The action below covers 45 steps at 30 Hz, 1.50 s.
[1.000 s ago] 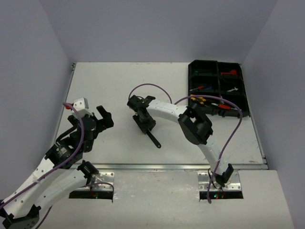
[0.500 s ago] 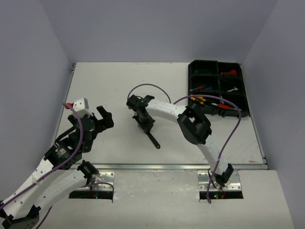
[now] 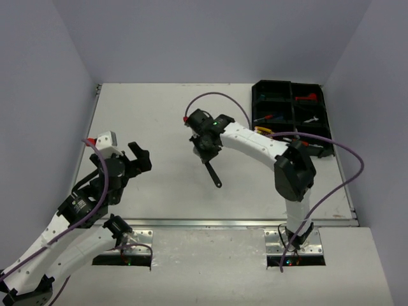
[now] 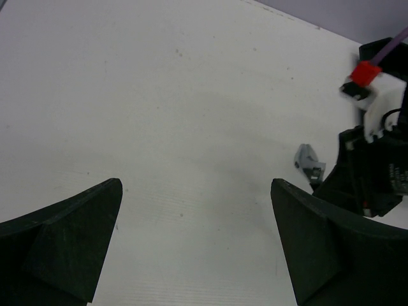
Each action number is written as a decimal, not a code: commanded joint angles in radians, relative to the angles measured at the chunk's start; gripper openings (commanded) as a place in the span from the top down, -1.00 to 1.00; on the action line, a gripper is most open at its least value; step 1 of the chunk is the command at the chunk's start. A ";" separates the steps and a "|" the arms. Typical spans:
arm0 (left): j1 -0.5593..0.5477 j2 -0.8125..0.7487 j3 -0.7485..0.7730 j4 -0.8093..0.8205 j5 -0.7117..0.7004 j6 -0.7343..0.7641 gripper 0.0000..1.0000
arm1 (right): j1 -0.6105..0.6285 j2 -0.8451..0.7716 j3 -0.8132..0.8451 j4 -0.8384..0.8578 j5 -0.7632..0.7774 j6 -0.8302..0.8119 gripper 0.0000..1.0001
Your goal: Sort the tools into containers
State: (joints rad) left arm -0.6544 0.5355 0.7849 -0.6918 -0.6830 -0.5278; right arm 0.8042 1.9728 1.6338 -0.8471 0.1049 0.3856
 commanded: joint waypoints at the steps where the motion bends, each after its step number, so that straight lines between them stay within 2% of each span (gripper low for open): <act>1: 0.009 -0.011 0.005 0.044 0.005 0.012 -1.00 | -0.168 -0.194 -0.065 0.033 0.024 0.014 1.00; 4: 0.009 -0.015 0.004 0.046 0.010 0.014 -1.00 | -0.327 -0.339 -0.096 0.033 0.018 0.021 1.00; 6: 0.010 -0.017 0.002 0.049 0.014 0.017 -1.00 | -0.442 -0.378 -0.088 0.033 -0.006 0.024 1.00; 8: 0.009 -0.022 0.002 0.053 0.022 0.022 -1.00 | -0.625 -0.390 -0.058 0.020 -0.017 0.034 1.00; 11: 0.010 -0.025 -0.002 0.062 0.033 0.029 -1.00 | -0.839 -0.377 -0.010 0.007 -0.076 0.061 1.00; 14: 0.009 -0.022 -0.003 0.069 0.045 0.037 -1.00 | -0.931 -0.348 0.071 0.000 -0.125 0.081 1.00; 18: 0.010 -0.017 -0.004 0.072 0.056 0.042 -1.00 | -1.059 -0.205 0.218 -0.063 -0.246 0.112 1.00; 25: 0.009 -0.022 -0.006 0.078 0.061 0.046 -1.00 | -1.142 -0.155 0.156 -0.051 -0.304 0.169 1.00; 38: 0.009 -0.051 -0.009 0.092 0.086 0.058 -1.00 | -1.223 -0.247 -0.210 0.168 -0.346 0.374 1.00; 45: 0.009 -0.062 -0.006 0.087 0.076 0.055 -1.00 | -1.264 -0.244 -0.279 0.223 -0.384 0.439 1.00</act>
State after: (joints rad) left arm -0.6544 0.4879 0.7776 -0.6472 -0.6068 -0.4853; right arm -0.4340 1.7790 1.3609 -0.7068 -0.2374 0.7381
